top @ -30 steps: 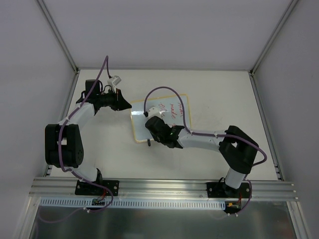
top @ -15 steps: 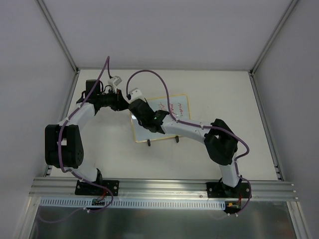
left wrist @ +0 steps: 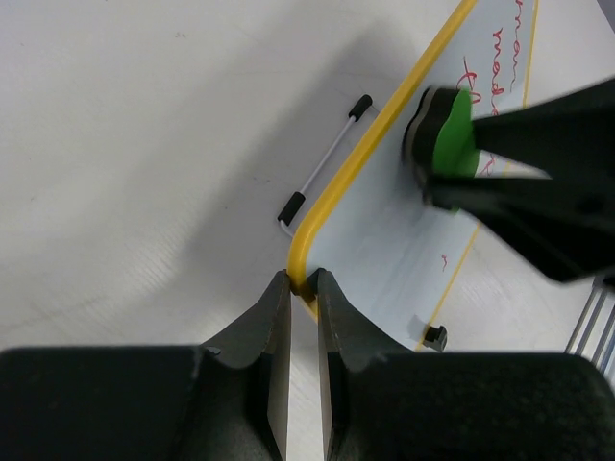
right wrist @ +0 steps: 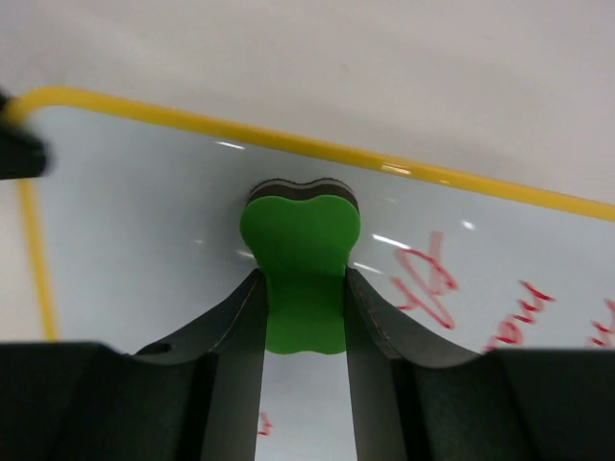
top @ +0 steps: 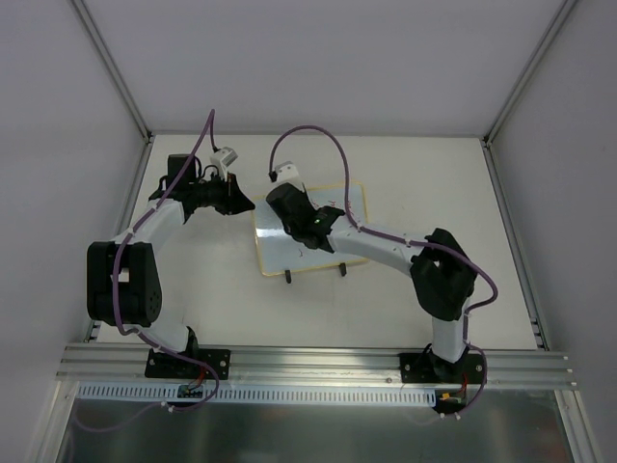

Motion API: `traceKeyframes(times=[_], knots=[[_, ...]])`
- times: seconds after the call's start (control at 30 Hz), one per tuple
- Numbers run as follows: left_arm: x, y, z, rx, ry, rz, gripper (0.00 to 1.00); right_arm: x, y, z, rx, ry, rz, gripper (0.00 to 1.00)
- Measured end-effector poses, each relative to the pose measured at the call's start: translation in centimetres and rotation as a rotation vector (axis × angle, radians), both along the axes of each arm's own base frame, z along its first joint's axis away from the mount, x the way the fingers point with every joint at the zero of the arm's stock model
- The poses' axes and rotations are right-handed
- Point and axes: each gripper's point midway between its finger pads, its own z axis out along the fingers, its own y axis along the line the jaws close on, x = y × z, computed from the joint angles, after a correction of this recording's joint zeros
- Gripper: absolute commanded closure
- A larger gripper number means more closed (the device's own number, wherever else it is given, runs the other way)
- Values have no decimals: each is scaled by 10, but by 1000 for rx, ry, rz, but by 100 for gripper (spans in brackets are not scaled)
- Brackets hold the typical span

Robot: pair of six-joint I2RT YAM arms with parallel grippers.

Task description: Erase the whiteboard

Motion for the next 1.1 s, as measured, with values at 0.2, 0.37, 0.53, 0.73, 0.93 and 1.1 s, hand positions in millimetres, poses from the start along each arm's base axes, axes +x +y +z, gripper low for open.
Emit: traceKeyframes(times=[0.2, 0.37, 0.53, 0.73, 0.93, 1.1], knots=[[-1, 0, 0, 2, 1, 0, 100, 26, -87, 7, 37, 9, -198, 100], [-2, 0, 0, 2, 7, -2, 100, 37, -122, 7, 47, 14, -281, 100], [-3, 0, 0, 3, 8, -2, 100, 30, -112, 5, 33, 11, -260, 100], [-3, 0, 0, 5, 9, 0, 100, 2, -59, -6, 19, 30, -133, 100], [-3, 0, -1, 7, 7, -1, 100, -18, -36, -18, 9, 56, -64, 100], [-2, 0, -1, 9, 2, -4, 100, -16, -43, -21, 55, 60, -62, 100]])
